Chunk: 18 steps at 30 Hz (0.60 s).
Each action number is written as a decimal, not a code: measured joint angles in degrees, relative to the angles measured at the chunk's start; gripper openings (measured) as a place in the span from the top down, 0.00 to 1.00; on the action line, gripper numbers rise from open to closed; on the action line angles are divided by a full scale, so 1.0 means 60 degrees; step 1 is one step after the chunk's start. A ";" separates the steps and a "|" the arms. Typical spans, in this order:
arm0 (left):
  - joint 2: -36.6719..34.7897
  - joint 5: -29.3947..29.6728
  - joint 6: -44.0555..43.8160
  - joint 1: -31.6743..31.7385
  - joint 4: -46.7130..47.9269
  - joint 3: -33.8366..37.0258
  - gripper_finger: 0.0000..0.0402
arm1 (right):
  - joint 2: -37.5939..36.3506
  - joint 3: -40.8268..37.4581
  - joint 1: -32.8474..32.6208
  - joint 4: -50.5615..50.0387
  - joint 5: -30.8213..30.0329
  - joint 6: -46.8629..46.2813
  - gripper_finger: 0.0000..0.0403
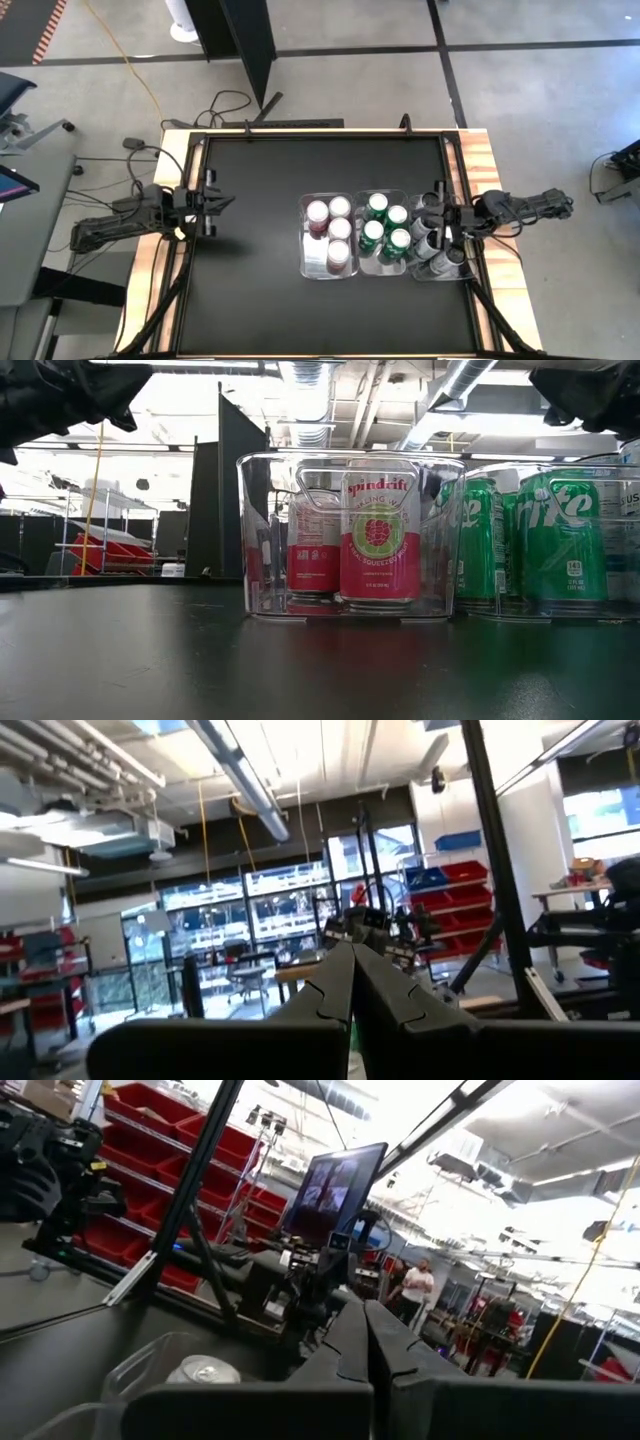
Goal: Sort soda cans
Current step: Return to Home Position
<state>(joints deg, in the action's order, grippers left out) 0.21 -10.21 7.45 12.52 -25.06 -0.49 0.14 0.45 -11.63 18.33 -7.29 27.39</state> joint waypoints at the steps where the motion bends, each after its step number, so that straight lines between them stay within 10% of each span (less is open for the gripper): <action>1: 0.0000 0.0032 -0.0012 -0.0004 0.0087 0.0000 1.00 | 0.0000 -0.0002 0.0002 -0.0061 0.0001 -0.0085 1.00; 18: 0.0004 0.0475 -0.0848 0.0000 0.1793 0.0012 1.00 | 0.0000 -0.0015 0.0005 -0.0803 0.0000 -0.0979 0.93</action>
<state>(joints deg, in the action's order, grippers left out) 0.23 -7.35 2.36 12.51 -14.30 -0.42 0.14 0.36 -11.60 13.52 -7.29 21.52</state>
